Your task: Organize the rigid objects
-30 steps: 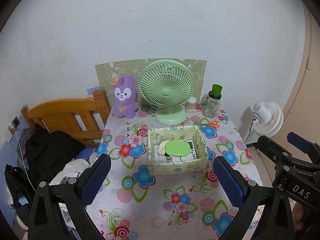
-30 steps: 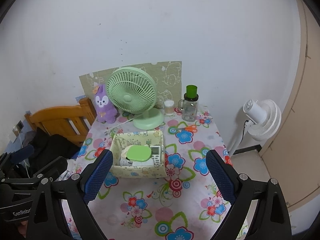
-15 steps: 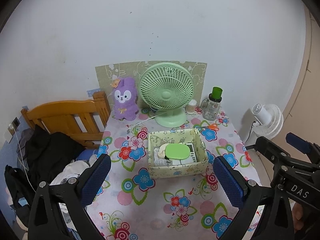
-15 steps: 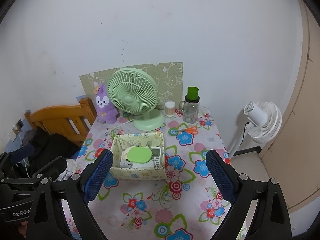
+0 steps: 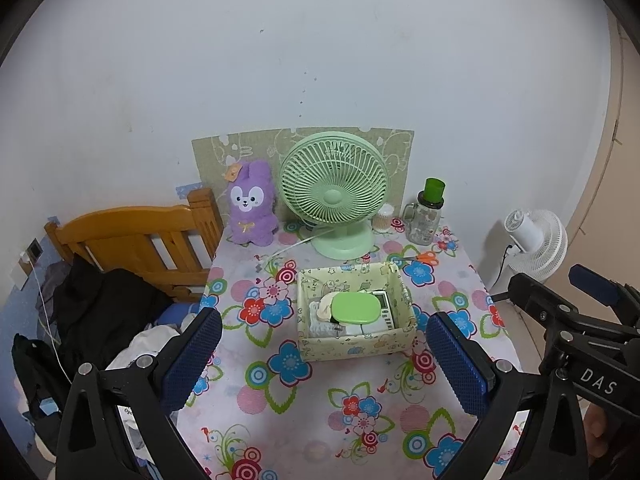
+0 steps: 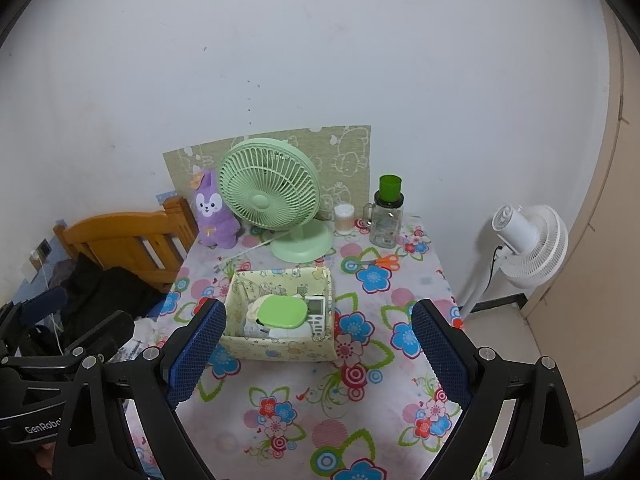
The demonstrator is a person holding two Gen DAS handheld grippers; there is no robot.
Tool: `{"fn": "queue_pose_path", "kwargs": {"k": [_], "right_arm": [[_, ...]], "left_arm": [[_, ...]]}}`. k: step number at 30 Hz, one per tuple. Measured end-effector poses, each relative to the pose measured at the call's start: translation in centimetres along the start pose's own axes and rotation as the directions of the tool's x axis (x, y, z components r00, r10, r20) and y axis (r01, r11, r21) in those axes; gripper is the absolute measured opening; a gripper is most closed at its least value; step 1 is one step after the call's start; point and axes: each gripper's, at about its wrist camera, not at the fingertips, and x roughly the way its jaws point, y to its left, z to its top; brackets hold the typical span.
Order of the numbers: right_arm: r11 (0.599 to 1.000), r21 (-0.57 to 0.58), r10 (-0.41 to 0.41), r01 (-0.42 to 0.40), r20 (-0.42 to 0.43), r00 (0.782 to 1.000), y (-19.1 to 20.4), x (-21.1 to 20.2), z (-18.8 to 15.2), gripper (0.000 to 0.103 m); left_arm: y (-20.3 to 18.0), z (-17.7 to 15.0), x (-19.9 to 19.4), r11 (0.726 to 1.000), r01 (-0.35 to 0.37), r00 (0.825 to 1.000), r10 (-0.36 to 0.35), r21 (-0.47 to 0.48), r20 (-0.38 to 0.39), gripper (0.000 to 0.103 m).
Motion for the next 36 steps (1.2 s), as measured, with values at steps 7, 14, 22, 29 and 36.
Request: {"fn": "queue_pose_path", "kwargs": {"k": [7,14,22,29,36], "right_arm": [[1.000,-0.003,-0.003,0.003,0.004,1.000,0.02,-0.16,0.23,0.096],[1.000,-0.005,-0.001,0.001,0.001,1.000,0.19,-0.23,0.36,0.096],[1.000,-0.009,0.009,-0.009,-0.006,1.000,0.09,-0.23,0.66,0.096],[1.000,-0.014,0.008,-0.008,-0.014,1.000,0.16,-0.35,0.84,0.096],[1.000,0.000,0.013,-0.013,-0.016,1.000,-0.21,-0.28,0.86,0.096]], "left_arm": [[0.06,0.16,-0.32,1.000,0.005,1.000,-0.005,-0.002,0.004,0.103],[0.11,0.43,-0.50,1.000,0.002,1.000,-0.002,-0.002,0.008,0.103],[0.10,0.62,-0.66,1.000,-0.007,1.000,0.007,0.009,0.004,0.103],[0.30,0.84,-0.53,1.000,0.001,1.000,-0.001,0.004,-0.002,0.103],[0.49,0.71,-0.38,1.000,0.004,1.000,-0.004,-0.007,-0.001,0.103]]}}
